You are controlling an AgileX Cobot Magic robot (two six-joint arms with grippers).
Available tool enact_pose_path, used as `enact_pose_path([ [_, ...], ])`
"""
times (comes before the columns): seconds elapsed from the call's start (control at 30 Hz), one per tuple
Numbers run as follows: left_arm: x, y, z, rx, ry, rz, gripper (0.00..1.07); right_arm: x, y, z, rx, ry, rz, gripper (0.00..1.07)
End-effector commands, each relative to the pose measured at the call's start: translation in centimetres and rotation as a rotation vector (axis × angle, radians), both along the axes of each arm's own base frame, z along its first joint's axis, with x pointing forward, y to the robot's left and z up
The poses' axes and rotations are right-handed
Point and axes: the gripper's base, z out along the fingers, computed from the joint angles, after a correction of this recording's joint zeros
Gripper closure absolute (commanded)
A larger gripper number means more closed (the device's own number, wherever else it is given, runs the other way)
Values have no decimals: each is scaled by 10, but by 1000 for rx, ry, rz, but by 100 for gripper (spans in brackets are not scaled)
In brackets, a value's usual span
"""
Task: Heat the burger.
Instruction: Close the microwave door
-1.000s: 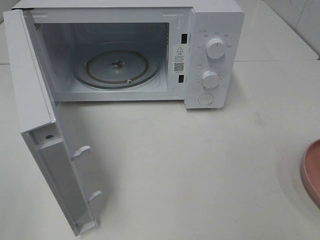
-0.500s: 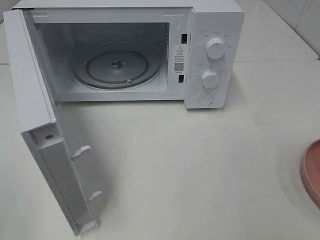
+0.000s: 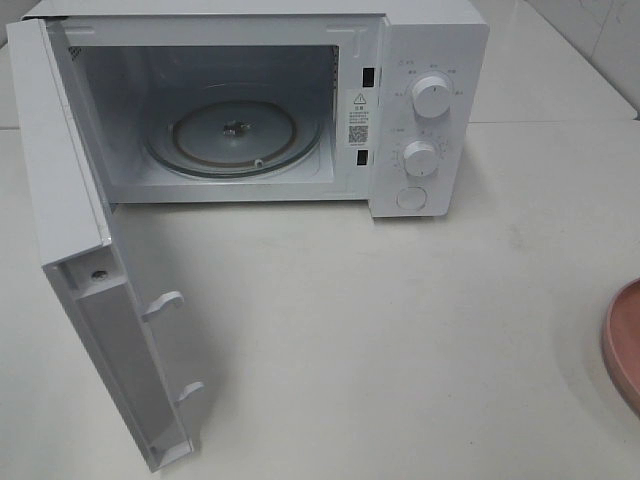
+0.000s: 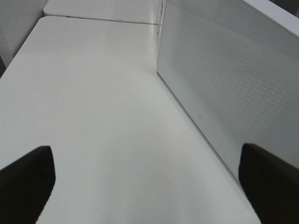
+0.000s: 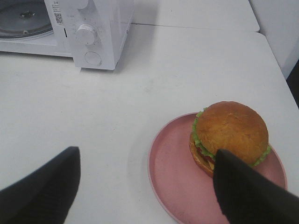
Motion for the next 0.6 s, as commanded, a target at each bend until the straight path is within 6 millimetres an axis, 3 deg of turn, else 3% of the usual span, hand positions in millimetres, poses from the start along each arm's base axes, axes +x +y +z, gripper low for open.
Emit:
enact_pose_path([
  [0.03, 3, -1, 0, -16, 2, -7, 6, -4, 0, -1, -6, -27, 4, 31],
  [0.3, 21, -1, 15, -30, 3, -4, 7, -4, 0, -1, -6, -27, 4, 31],
  [0.4, 32, -1, 18, -33, 5, 1, 13, -4, 0, -1, -6, -27, 4, 31],
  [0.47, 49, 0, 22, -37, -10, 11, 36, -4, 0, -1, -6, -27, 4, 31],
  [0.5, 49, 0, 22, -37, -10, 11, 36, -4, 0, -1, -6, -27, 4, 31],
  [0.53, 54, 0, 23, -38, -13, 14, 44, -4, 0, -1, -6, -27, 4, 31],
  [0.57, 63, 1, 24, -42, -15, 18, 59, -4, 0, -1, -6, -27, 4, 31],
  [0.6, 63, 1, 24, -42, -15, 18, 59, -4, 0, -1, -6, -27, 4, 31],
])
